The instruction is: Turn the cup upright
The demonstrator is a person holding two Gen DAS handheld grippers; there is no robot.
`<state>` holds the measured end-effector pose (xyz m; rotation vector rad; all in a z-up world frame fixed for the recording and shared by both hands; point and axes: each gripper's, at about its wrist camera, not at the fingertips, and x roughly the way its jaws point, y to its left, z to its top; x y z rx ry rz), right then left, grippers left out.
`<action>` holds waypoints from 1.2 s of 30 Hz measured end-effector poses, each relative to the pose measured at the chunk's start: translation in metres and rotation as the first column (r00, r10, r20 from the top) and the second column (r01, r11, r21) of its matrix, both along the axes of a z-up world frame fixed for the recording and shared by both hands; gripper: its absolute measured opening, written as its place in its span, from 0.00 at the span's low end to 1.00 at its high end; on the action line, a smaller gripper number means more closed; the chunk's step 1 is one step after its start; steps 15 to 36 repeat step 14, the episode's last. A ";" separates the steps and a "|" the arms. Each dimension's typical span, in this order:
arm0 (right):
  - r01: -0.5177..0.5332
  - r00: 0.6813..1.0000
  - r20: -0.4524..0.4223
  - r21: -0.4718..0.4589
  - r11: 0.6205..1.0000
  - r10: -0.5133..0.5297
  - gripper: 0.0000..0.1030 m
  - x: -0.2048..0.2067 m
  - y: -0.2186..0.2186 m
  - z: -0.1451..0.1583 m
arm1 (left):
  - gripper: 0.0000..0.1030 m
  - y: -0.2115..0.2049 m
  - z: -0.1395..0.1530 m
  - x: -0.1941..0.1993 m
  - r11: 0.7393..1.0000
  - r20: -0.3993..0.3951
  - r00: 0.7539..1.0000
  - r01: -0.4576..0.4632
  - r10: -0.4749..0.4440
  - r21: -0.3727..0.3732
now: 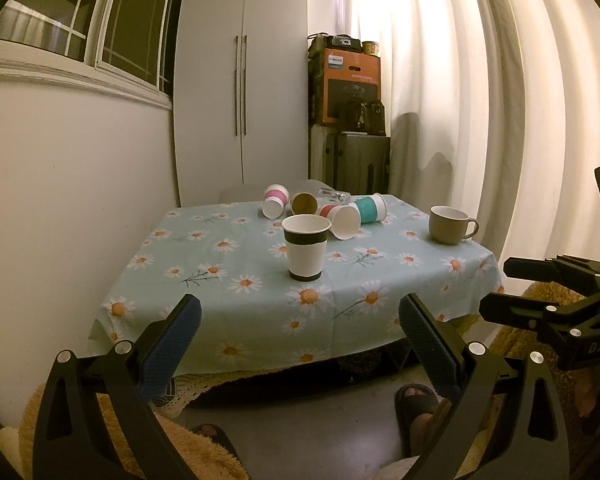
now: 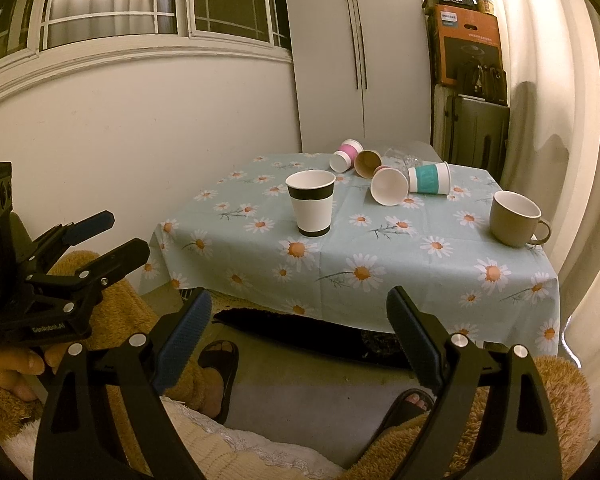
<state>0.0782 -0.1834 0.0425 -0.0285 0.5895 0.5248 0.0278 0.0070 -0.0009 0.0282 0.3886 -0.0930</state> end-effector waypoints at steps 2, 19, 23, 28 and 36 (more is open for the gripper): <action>-0.001 1.000 0.001 0.000 1.000 0.001 0.86 0.000 0.000 0.000 | 0.94 0.000 0.000 0.000 1.000 -0.001 1.000 0.000 0.000 0.000; -0.001 1.000 0.001 0.000 1.000 0.001 0.86 0.000 0.000 0.000 | 0.94 0.001 0.000 0.001 1.000 -0.003 1.000 -0.002 0.002 0.001; -0.001 1.000 0.001 0.000 1.000 0.001 0.86 0.000 0.000 0.000 | 0.94 0.001 0.000 0.001 1.000 -0.003 1.000 -0.002 0.002 0.001; -0.001 1.000 0.001 0.000 1.000 0.001 0.86 0.000 0.000 0.000 | 0.94 0.001 0.000 0.001 1.000 -0.003 1.000 -0.002 0.002 0.001; -0.001 1.000 0.001 0.000 1.000 0.001 0.86 0.000 0.000 0.000 | 0.94 0.001 0.000 0.001 1.000 -0.003 1.000 -0.002 0.002 0.001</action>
